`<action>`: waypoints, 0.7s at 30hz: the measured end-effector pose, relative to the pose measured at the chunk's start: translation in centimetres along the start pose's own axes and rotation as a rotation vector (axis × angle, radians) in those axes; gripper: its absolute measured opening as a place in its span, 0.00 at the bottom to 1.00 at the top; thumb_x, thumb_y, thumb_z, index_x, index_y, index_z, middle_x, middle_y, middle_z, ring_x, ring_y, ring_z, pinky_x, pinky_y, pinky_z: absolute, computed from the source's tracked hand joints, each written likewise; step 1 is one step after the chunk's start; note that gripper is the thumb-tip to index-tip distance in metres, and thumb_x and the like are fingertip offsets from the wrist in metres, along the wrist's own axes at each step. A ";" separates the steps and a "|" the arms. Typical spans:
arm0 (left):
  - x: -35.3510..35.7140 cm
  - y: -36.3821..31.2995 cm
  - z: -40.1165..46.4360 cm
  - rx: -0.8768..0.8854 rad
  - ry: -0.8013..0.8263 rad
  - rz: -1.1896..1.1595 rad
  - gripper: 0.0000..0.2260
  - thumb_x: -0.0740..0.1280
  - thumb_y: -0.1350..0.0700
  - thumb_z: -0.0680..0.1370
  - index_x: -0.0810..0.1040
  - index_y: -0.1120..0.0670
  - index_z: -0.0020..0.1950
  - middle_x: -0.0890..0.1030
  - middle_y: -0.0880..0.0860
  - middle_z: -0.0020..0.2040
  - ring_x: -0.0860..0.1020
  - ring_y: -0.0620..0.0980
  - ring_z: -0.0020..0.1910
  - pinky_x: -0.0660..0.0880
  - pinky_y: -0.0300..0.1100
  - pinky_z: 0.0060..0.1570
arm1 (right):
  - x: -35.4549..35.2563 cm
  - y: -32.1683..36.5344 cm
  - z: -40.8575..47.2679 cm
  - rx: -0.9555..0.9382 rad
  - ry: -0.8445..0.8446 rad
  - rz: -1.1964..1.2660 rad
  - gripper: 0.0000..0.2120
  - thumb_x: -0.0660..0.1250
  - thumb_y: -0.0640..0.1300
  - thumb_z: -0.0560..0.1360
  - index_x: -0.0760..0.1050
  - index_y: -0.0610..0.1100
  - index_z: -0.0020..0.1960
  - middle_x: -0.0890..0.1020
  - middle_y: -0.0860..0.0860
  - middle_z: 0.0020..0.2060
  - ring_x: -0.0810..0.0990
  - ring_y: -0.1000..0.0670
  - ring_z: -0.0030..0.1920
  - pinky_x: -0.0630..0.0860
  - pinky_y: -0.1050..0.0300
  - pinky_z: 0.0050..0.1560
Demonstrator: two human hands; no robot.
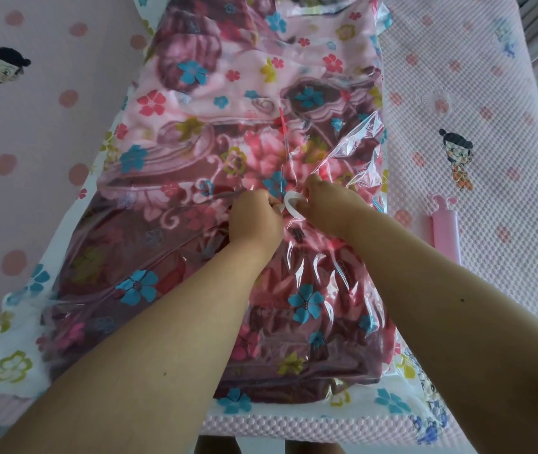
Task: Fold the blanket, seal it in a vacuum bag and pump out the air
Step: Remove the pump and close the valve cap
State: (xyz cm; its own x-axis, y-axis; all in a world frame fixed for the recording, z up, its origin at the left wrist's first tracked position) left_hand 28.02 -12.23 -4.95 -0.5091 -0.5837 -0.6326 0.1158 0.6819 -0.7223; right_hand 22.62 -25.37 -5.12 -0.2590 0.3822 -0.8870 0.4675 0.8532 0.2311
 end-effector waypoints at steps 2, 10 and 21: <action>0.0 -0.1 -0.1 0.008 0.000 0.004 0.06 0.64 0.60 0.78 0.81 0.58 0.46 0.83 0.54 0.44 0.79 0.50 0.39 0.72 0.40 0.38 | -0.1 0.2 -0.1 -0.056 0.023 -0.072 0.21 0.57 0.57 0.80 0.68 0.40 0.61 0.78 0.45 0.48 0.77 0.43 0.46 0.68 0.52 0.43; -0.2 -0.2 -0.3 0.032 -0.035 0.010 0.06 0.65 0.59 0.78 0.80 0.59 0.45 0.82 0.54 0.44 0.74 0.49 0.37 0.66 0.39 0.35 | 0.1 1.3 0.0 -0.044 0.094 -0.078 0.15 0.54 0.54 0.80 0.68 0.41 0.55 0.72 0.47 0.42 0.75 0.43 0.45 0.68 0.53 0.42; -0.5 -0.4 -0.6 0.037 -0.080 0.002 0.07 0.63 0.61 0.77 0.81 0.59 0.44 0.82 0.55 0.44 0.75 0.50 0.38 0.66 0.41 0.37 | 0.5 3.1 -0.2 -0.043 0.111 -0.267 0.08 0.56 0.34 0.77 0.68 0.40 0.54 0.62 0.49 0.34 0.71 0.45 0.42 0.71 0.53 0.39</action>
State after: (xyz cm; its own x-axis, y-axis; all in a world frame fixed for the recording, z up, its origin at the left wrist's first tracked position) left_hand 27.71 -11.95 -4.24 -0.4394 -0.6163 -0.6536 0.1489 0.6675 -0.7295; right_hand 23.76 -22.41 -4.78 -0.4601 0.1766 -0.8702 0.3349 0.9421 0.0141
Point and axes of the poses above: each hand's wrist, its own z-axis towards the middle knuckle, its own x-axis out of the palm, y = z × x, the point moved 8 cm from there along z, towards the middle knuckle
